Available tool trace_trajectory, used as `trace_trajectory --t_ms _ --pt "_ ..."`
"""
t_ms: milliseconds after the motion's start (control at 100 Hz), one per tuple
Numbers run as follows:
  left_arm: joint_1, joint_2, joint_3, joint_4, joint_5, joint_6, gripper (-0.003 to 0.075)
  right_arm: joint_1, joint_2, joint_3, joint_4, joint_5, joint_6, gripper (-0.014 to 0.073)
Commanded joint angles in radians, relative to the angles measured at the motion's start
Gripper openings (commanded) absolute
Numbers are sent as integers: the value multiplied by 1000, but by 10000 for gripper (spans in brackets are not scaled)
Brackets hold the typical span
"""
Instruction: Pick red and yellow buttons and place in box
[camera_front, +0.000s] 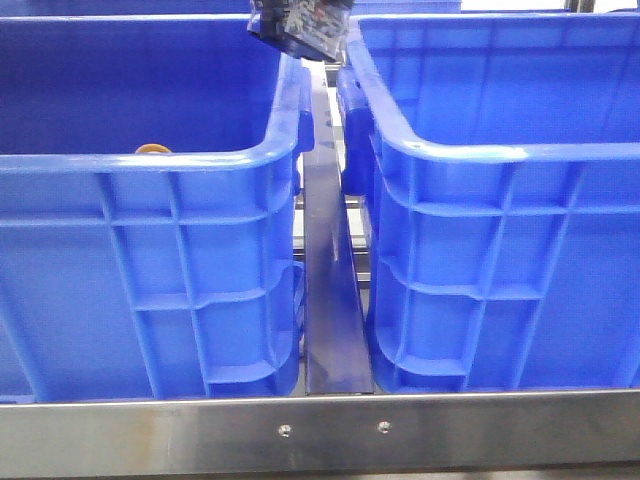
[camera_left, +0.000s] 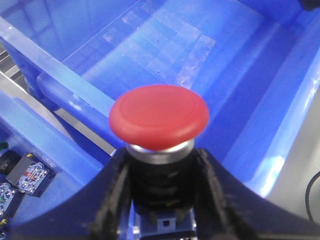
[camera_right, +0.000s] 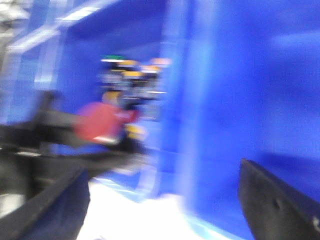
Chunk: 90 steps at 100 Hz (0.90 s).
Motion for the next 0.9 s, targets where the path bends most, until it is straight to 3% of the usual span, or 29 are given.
trace_trajectory --t_ms 0,410,890 --pt "-9 -33 -31 -13 -70 -3 60 29 32 -61 151 1 -41 622" --pt "-9 -33 -31 -13 -70 -3 60 295 232 -175 161 -137 -41 622" --pt "-9 -33 -31 -13 -70 -3 60 363 357 -224 159 -161 -46 598"
